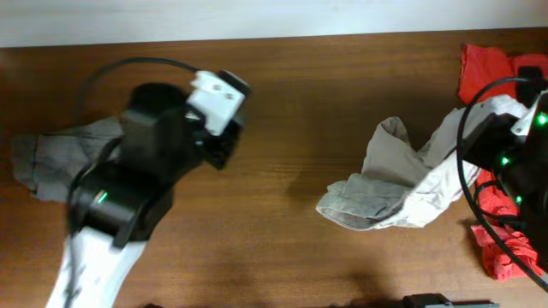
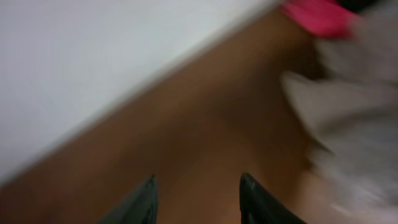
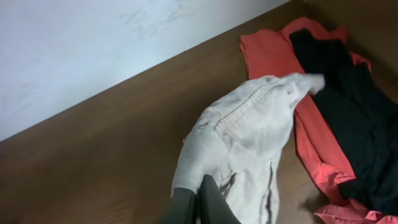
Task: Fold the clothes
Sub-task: 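Regrasp the shorts' waistband with the left gripper near the right gripper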
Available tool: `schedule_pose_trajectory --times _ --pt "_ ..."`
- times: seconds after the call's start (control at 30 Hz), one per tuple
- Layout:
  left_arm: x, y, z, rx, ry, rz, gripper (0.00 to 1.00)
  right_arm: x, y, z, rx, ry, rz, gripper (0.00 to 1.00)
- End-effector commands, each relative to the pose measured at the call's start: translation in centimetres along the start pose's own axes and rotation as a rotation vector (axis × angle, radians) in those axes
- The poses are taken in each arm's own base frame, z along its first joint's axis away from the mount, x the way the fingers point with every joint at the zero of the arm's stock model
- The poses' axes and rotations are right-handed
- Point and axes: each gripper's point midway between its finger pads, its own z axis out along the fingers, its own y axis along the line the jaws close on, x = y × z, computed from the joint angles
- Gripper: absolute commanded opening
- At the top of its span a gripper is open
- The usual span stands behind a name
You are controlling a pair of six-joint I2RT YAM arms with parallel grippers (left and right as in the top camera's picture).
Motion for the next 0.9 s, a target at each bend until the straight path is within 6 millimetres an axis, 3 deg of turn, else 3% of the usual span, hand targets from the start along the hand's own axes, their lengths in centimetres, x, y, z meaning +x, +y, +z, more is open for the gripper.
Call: schedule_pose_trajectory --times 0.0,0.1,0.27,0.5,0.67,0.87 --pt "1.4 -7.3 2.8 0.481 0.058 -0.089 0.47 -0.8 0.1 -0.7 -0.017 -0.031 0.005 0.04" --pt "3.8 -9.3 4.8 0.637 0.171 -0.176 0.49 -0.8 0.1 -0.7 -0.016 -0.031 0.005 0.04" --pt "8.6 -11.2 7.5 0.732 0.387 -0.256 0.51 -0.7 0.1 -0.5 -0.015 -0.028 0.004 0.04" --pt "10.5 -15.5 7.6 0.837 0.508 -0.276 0.52 -0.7 0.3 0.1 -0.008 -0.013 0.0 0.04" --pt "12.4 -17.6 7.8 0.83 0.611 -0.349 0.56 -0.7 0.3 0.5 -0.002 -0.008 -0.001 0.04" --pt "16.5 -16.5 11.9 0.578 0.623 -0.143 0.55 -1.0 0.4 0.5 -0.007 -0.018 0.002 0.04"
